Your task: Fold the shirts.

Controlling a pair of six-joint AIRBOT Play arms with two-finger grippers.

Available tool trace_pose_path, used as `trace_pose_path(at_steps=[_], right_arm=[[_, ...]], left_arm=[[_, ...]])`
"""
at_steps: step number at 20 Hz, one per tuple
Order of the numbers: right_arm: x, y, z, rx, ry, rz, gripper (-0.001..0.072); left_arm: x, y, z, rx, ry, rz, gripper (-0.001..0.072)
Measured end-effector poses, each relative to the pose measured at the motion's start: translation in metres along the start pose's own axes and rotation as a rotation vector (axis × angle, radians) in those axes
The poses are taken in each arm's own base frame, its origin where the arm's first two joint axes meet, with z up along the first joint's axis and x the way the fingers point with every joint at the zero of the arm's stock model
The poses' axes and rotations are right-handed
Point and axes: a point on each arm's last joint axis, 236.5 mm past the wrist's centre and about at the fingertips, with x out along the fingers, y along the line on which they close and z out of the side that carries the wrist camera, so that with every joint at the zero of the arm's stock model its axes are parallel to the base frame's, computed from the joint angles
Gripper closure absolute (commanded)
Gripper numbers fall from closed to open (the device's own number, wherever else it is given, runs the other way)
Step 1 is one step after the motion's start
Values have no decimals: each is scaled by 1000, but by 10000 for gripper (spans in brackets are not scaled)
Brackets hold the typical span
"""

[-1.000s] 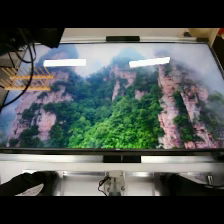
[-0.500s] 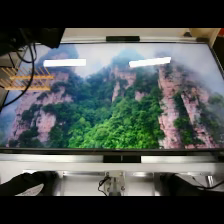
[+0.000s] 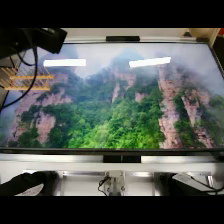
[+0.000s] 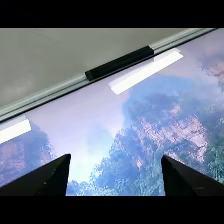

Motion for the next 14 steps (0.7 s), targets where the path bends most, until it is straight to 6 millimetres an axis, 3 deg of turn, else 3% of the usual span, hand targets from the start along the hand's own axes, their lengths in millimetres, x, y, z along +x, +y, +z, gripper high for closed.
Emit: trace_pose_path(at_steps=[3, 6, 11, 14], right_arm=[[5, -46, 0, -12, -12, -144, 658], [-11, -94, 13, -27, -47, -274, 658], [-77, -170, 46, -66, -122, -524, 658], [-114, -203, 51, -41, -126, -639, 658]], left_arm=[[0, -1, -8, -14, 34, -5, 36], [0, -2, -11, -19, 48, -7, 36], [0, -2, -13, -21, 56, -8, 36], [0, -2, -14, -21, 59, -8, 36]])
